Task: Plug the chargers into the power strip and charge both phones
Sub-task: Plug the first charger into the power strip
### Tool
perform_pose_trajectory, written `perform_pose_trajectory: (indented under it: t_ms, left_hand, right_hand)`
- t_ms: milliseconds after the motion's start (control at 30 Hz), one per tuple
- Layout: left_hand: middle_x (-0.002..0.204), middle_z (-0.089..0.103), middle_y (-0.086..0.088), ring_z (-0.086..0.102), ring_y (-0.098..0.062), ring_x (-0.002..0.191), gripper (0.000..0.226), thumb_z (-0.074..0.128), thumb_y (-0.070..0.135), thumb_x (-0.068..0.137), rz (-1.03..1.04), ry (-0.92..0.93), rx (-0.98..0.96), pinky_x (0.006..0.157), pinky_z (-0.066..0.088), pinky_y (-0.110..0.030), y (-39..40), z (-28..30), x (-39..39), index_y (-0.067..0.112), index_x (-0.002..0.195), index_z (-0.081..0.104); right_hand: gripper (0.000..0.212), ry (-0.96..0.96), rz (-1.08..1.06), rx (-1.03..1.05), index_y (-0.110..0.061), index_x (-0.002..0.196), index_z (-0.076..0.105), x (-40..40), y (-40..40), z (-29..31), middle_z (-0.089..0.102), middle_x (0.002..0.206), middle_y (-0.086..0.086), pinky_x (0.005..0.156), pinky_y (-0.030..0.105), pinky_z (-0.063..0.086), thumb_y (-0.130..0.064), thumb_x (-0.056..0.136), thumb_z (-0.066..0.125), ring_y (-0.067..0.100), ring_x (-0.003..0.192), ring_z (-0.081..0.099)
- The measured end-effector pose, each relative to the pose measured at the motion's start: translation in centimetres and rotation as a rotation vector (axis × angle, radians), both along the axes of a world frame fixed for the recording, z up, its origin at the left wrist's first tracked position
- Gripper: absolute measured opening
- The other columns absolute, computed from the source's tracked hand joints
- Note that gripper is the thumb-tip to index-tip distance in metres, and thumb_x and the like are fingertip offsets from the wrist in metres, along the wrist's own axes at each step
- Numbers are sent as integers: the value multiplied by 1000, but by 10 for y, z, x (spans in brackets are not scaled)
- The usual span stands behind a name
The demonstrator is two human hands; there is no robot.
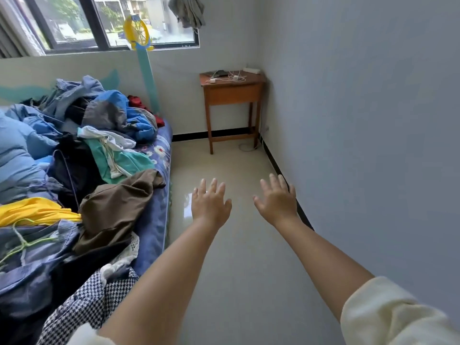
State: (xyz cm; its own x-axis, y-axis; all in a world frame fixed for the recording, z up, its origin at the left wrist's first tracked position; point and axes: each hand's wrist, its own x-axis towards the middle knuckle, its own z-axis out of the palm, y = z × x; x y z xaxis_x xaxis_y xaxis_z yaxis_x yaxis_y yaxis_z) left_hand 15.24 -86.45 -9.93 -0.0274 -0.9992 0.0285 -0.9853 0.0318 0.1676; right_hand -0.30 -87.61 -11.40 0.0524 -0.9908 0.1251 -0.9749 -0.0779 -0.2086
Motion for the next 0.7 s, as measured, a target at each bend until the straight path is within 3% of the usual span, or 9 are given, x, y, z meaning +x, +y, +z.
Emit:
perform_pose_trajectory:
  t_ms: [267,700]
  left_hand:
    - [157,15,-4,4,-28,146,53,35,35,97,-43,-17,-18,118,8,-40,-234,-16,4,19,145,20]
    - [157,17,-1,6,-27,146,53,37,33,95,88,28,-6,118,8,-39,-582,-14,36,21,144,21]
  right_hand:
    - [54,-39,-27,9,-11,141,31,3,-226,-24,21,153,14,114,43,11,-37,95,41,28,142,11]
    - [54,-34,94,37,-14,142,29,37,-590,-16,20,154,11,115,44,8,-38,95,40,26,143,9]
